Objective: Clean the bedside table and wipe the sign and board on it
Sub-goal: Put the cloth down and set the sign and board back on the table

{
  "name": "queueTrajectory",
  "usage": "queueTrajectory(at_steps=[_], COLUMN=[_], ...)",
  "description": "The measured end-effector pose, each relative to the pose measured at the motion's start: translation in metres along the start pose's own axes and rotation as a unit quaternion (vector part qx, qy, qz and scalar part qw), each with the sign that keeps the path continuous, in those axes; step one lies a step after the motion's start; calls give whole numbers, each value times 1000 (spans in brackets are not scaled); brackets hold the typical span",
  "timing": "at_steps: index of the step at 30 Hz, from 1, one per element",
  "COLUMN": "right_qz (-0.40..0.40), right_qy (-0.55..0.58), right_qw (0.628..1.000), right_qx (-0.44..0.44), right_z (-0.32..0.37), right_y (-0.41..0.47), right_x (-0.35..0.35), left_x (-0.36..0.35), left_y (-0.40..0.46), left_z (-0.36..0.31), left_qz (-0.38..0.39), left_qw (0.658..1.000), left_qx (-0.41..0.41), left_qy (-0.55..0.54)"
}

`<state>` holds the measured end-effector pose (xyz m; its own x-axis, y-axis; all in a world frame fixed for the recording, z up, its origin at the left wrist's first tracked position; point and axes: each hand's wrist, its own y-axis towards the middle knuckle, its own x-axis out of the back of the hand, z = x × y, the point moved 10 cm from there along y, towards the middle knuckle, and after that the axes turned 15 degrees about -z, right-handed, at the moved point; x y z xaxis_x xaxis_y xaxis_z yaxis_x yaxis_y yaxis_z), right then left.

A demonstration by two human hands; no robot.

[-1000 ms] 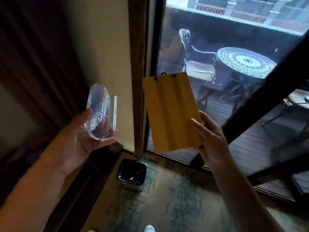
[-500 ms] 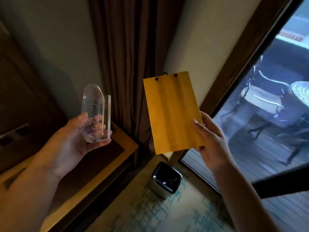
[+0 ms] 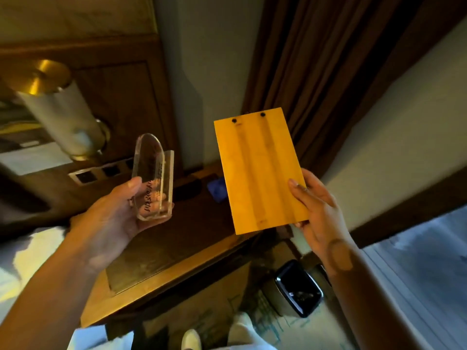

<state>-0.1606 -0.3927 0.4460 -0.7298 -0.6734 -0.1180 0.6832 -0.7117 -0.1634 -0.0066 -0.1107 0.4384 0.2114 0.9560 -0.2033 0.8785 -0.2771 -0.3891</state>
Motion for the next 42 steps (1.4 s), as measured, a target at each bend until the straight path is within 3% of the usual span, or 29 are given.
queueTrajectory(at_steps=[11,19,25,30,37,42], right_qz=[105,98,-21,-68,-48,13], right_qy=[-78,-113,-140,-121,-181,-184], right_qw=[988,975,982,985,978,978], right_qx=[-85,-166,-124,-106,-91,-102], right_z=[-47,-105,-118,-130,-147,-180], right_y=[80,106,125,139,188,224], right_x=[-44,-79,-88,-95,-115,-128], left_x=[50,83,106,108,102,90], left_y=[20,63,123,166,208,219], left_z=[57,87,87,91,111,151], left_qz=[-119,-158,-161,-130,-130,-160], left_qw=[992,986,984,985,983,977], left_qx=[-3,51,74,114,129,138], left_qy=[-49,-19,17,21,12,10])
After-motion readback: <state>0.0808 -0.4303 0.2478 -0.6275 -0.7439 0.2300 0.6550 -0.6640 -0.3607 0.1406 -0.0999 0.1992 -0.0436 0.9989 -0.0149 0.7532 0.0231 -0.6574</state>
